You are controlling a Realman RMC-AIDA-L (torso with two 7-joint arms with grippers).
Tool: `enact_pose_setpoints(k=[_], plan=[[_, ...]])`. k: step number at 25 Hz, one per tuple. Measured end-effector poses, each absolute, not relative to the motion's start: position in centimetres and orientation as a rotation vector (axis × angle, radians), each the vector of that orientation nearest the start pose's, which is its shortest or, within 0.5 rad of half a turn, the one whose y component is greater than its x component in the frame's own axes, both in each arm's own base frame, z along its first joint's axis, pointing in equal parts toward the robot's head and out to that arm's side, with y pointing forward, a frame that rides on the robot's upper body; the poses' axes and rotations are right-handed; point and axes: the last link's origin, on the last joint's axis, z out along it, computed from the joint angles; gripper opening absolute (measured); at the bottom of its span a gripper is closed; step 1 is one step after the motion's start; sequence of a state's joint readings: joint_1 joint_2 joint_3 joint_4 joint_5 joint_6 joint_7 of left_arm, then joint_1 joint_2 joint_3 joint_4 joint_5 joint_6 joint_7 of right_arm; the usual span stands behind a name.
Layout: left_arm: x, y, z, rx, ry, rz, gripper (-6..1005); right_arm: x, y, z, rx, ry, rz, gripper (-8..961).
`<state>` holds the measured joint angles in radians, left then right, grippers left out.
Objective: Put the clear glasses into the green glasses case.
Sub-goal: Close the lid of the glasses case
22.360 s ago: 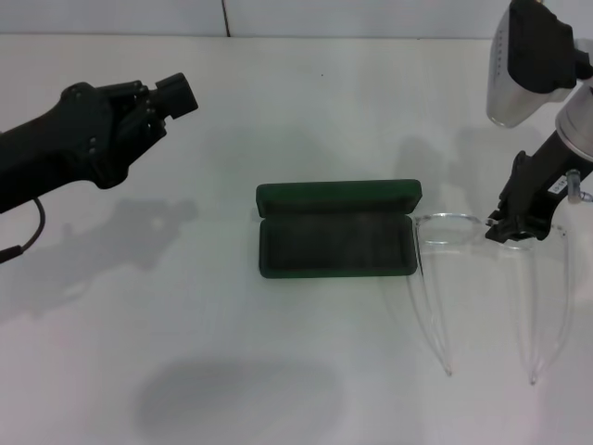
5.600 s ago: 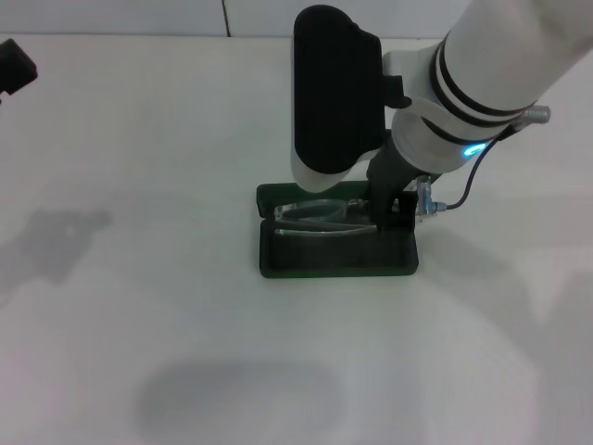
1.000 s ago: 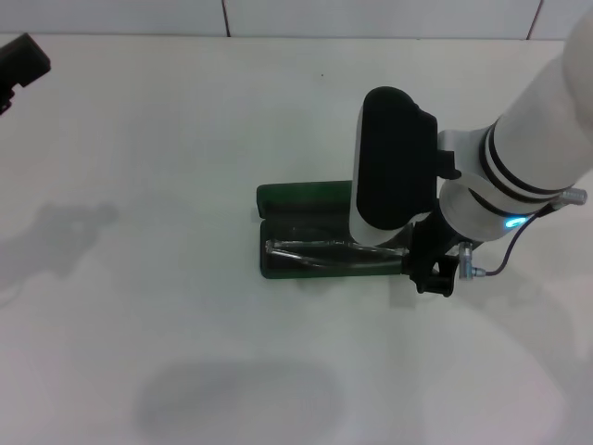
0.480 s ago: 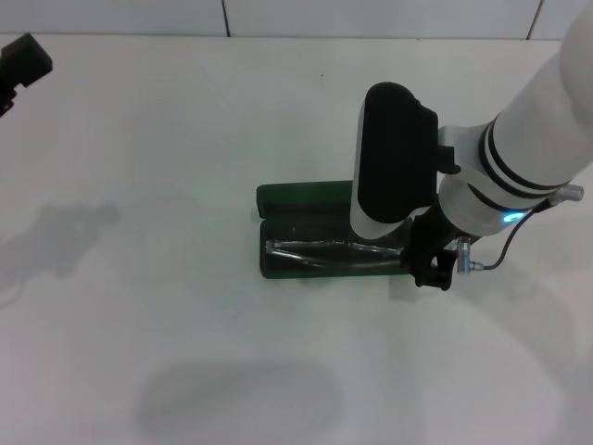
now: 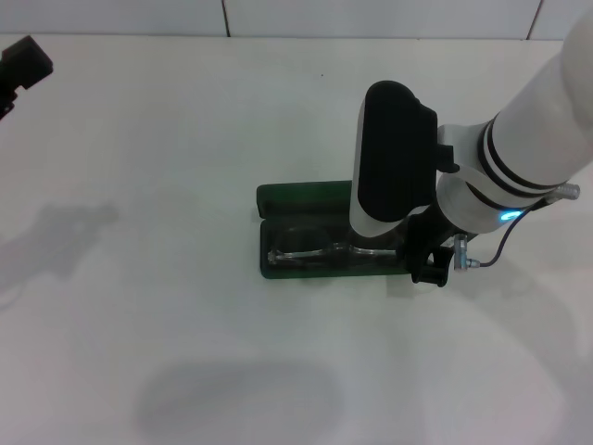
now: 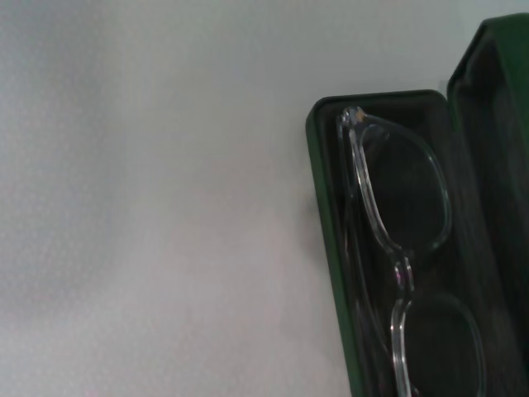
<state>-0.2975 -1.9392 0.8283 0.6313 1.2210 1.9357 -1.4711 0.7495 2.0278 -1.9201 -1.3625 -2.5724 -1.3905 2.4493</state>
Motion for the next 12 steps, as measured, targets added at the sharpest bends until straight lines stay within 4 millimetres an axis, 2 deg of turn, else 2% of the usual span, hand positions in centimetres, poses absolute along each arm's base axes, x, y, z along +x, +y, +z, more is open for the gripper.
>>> enact_pose_setpoints(k=[12], plan=[[-26.42, 26.97, 10.69, -2.37, -0.526, -1.543, 39, 11.87, 33.89, -7.41, -2.781, -0.009, -0.787, 22]])
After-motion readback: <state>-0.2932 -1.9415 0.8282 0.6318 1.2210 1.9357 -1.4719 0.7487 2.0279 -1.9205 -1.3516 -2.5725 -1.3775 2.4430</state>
